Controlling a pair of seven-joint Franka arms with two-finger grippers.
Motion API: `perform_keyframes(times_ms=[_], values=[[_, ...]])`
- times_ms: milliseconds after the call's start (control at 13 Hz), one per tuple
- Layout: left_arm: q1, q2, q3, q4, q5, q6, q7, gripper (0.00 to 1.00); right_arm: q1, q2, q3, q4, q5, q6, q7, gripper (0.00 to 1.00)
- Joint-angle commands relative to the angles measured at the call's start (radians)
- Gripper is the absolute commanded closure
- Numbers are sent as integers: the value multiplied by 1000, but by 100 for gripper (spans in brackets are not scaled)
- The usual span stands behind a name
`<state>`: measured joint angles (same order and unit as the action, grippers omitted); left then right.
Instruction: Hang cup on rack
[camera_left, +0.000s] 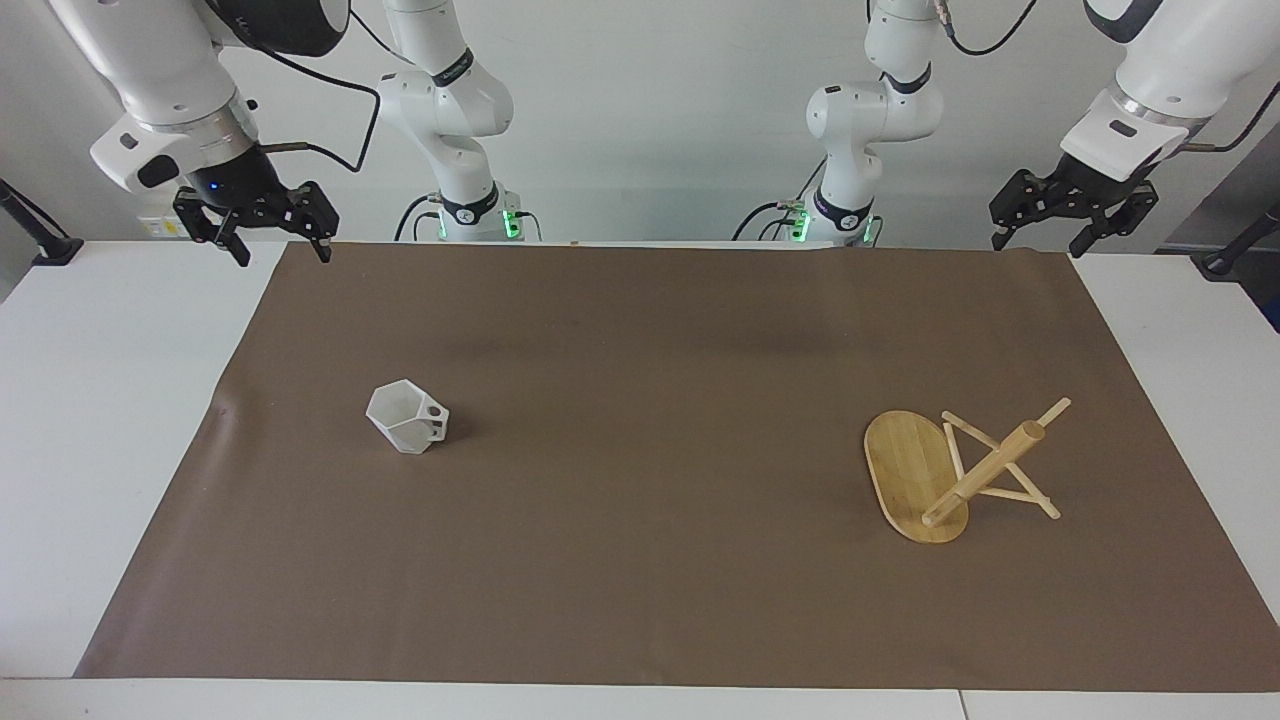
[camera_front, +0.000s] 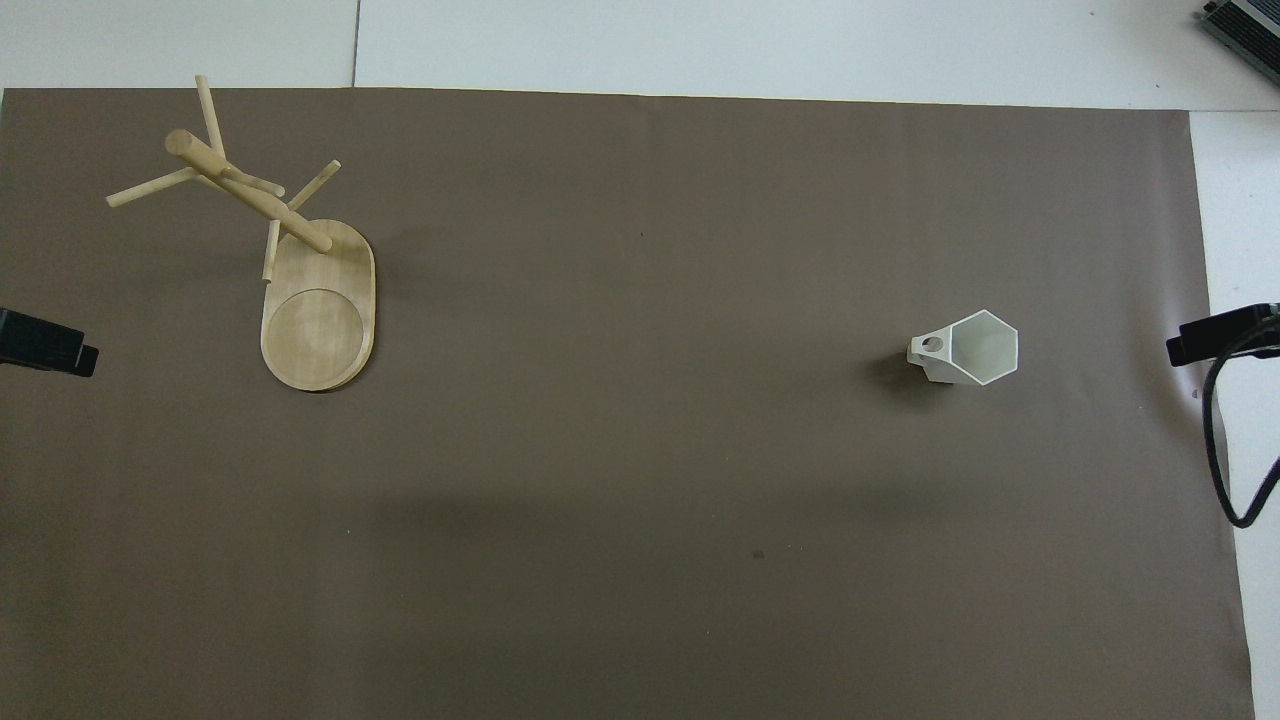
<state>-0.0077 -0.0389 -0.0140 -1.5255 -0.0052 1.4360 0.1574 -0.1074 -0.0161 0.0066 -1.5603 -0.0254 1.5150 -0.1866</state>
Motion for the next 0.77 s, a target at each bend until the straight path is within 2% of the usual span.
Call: perform_keyframes(times_ms=[0,463,694], values=[[-6,-26,5,-31,4,11,-7,0,-20,-12,15,-17,16,22,13,0],[-8,-26,5,-31,4,11,-13,0,-20,-12,-2,-17,15,25,4,0],[-8,-26,5,-31,4,11,-13,0,-23,-12,-4,-29,13,66,6,0]])
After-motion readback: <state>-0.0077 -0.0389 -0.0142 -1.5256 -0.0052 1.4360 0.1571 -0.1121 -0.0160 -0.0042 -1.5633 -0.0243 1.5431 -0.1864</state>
